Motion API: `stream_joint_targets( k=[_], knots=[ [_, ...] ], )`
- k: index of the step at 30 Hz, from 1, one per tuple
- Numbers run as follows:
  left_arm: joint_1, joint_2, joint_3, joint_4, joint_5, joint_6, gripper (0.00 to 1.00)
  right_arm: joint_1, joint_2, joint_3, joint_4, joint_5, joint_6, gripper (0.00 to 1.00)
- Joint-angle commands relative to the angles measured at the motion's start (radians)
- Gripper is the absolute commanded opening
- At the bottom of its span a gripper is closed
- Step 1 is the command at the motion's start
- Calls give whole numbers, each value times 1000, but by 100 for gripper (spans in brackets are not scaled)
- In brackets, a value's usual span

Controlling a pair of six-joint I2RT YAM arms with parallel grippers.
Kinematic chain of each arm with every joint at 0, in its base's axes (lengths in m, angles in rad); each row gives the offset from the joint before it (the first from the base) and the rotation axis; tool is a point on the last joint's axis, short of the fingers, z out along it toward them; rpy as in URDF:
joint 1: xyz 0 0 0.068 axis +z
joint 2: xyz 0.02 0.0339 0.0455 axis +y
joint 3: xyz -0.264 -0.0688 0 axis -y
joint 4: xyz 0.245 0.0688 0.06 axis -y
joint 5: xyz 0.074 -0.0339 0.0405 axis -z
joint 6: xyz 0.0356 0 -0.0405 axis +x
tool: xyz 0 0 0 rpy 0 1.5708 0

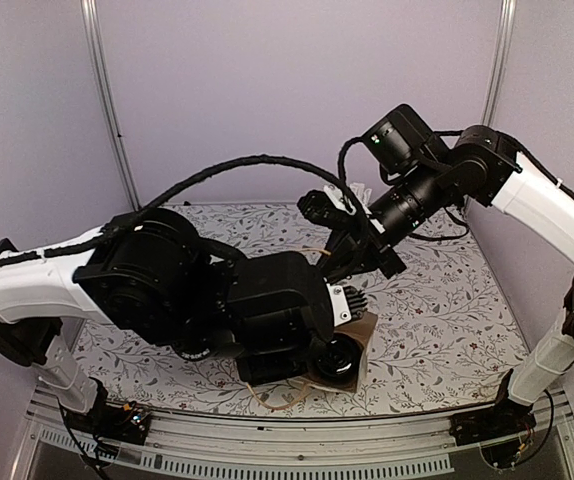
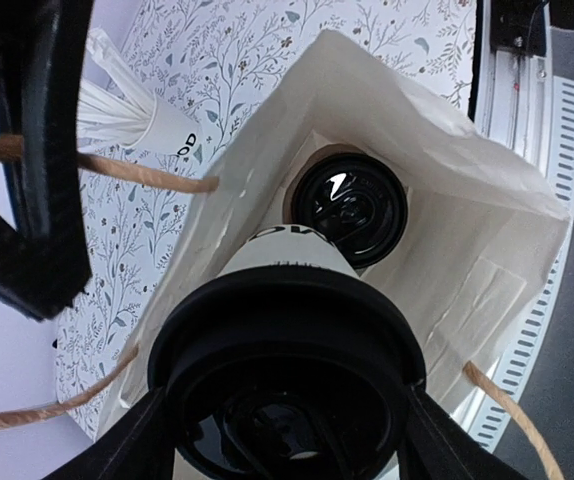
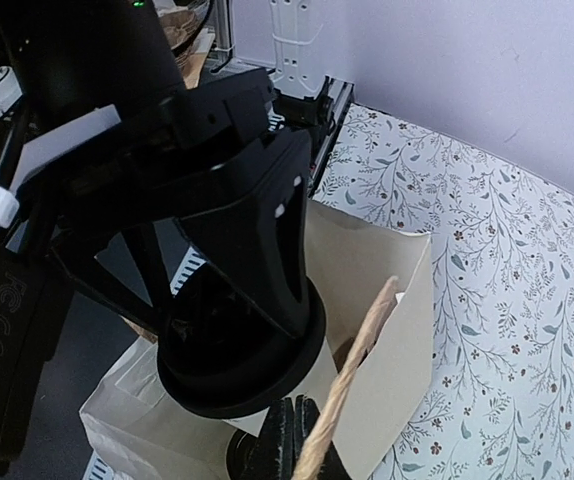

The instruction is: Pack the takeout coffee

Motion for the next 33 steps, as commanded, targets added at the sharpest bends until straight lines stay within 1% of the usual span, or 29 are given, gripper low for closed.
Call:
stream_joint_targets(
  k=[1,4,7,13,26,33],
  knots=[
    [-30,-27,2,-13,-23,-42,42,53,3,-31,-18,23,-33,2],
    [-40,-39,-25,-13,-19,-73,42,66,-3,-39,-14,35,-33,2],
    [-42,-57,-89,-13,-35,-94,42,66,-12,-31,-15,42,-31,2],
    [-37,-91,-177,-13,-104,-75,41,66,-36,-30,-18,53,-34,2],
    [-30,-34,-192,2,-103,-1,40,73,-33,-26,-50,-33,-53,2],
    [-30,17,-229,17,-116,21,40,93,-23,-34,-64,-69,-59,3]
  ],
)
